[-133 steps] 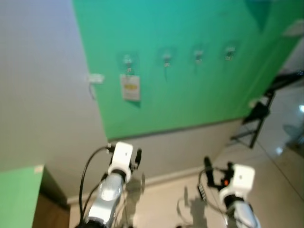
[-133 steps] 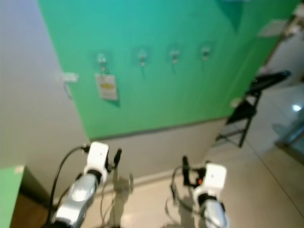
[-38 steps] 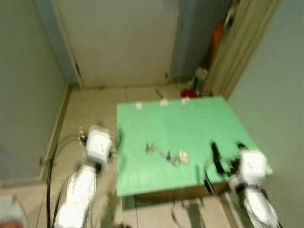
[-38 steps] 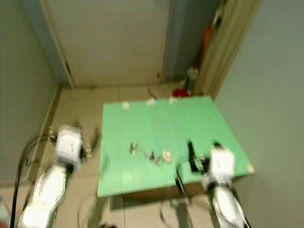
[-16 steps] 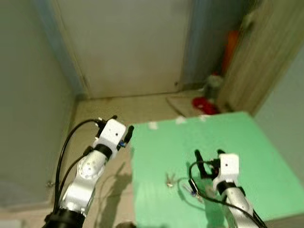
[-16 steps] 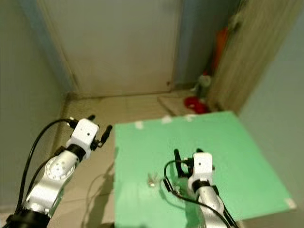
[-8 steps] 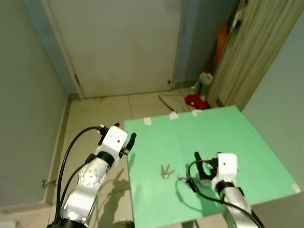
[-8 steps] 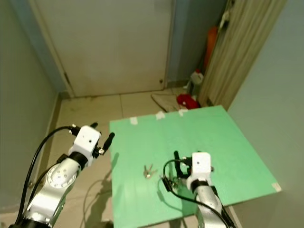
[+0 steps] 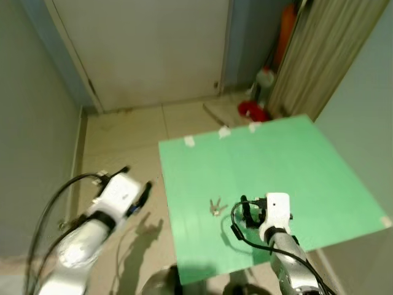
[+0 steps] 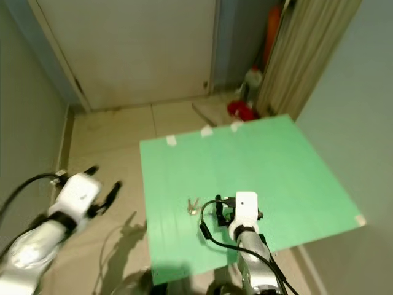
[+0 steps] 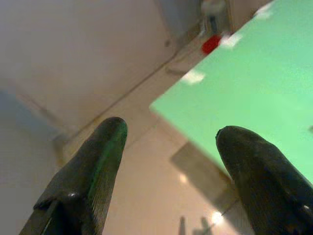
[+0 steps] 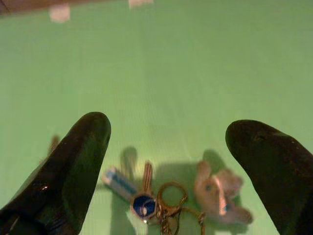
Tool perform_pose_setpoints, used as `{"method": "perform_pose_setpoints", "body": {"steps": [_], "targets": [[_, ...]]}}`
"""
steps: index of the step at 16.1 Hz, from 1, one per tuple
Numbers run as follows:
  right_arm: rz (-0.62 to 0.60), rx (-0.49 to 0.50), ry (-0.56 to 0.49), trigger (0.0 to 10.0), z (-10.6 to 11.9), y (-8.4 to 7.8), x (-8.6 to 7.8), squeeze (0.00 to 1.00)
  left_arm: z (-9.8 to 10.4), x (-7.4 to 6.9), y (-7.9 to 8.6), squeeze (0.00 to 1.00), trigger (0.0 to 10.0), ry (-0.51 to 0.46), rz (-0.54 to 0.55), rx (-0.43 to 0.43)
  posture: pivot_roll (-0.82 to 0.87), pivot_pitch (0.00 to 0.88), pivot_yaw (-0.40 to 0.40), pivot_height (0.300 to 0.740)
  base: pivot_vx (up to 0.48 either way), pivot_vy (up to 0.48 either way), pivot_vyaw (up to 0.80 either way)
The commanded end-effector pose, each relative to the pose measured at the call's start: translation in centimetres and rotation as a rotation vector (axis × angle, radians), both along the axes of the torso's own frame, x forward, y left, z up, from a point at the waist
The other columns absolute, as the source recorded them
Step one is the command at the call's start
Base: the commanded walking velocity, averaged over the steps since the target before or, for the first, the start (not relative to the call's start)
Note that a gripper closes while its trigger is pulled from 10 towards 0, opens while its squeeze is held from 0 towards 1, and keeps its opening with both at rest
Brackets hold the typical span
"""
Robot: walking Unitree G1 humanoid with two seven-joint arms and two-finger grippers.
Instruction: Hang keys on a hook
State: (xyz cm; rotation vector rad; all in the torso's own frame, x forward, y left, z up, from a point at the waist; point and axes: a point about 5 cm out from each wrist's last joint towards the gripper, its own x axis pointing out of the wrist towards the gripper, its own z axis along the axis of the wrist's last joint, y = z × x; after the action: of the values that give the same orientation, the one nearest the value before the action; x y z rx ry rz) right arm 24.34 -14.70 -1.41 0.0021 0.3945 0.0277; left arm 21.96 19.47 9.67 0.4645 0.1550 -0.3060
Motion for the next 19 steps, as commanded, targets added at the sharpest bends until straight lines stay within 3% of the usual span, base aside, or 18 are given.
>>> {"method": "perform_pose_setpoints", "body": {"steps": [1, 4, 9, 12, 15, 19], "targets": [[-0.005, -0.043, -0.011, 10.0, 0.0, 0.1, 0.4, 0.00, 1.0, -1.0, 0.4, 0.00, 10.0, -0.009, -0.001, -0.015, 0.19, 0.268, 0.084, 0.740, 0.000, 0.000, 0.00], [-0.065, -0.130, 0.014, 10.0, -0.5, -1.3, 1.1, 0.00, 1.8, -2.9, 0.1, 0.00, 10.0, 0.025, -0.010, -0.038, 0.24, 0.282, 0.088, 0.740, 0.000, 0.000, 0.00], [-0.152, -0.256, -0.011, 10.0, -0.1, -3.4, 1.7, 0.00, 2.0, -3.6, 0.4, 0.00, 10.0, 0.039, 0.013, -0.034, 0.25, 0.279, 0.070, 0.740, 0.000, 0.000, 0.00], [-0.172, -0.224, 0.035, 10.0, -1.0, -3.8, 0.9, 0.00, 1.9, -3.7, 0.0, 0.00, 10.0, 0.051, 0.012, -0.044, 0.24, 0.287, 0.067, 0.740, 0.000, 0.000, 0.00], [-0.143, -0.095, 0.090, 10.0, -2.0, -2.4, 0.1, 0.00, 1.8, -3.8, -0.2, 0.00, 10.0, 0.063, 0.009, -0.049, 0.23, 0.293, 0.067, 0.740, 0.000, 0.000, 0.00], [-0.151, -0.044, 0.127, 10.0, -2.5, -1.8, -0.3, 0.00, 1.8, -3.6, -0.2, 0.00, 10.0, 0.065, 0.010, -0.049, 0.23, 0.294, 0.070, 0.740, 0.000, 0.000, 0.00]]}}
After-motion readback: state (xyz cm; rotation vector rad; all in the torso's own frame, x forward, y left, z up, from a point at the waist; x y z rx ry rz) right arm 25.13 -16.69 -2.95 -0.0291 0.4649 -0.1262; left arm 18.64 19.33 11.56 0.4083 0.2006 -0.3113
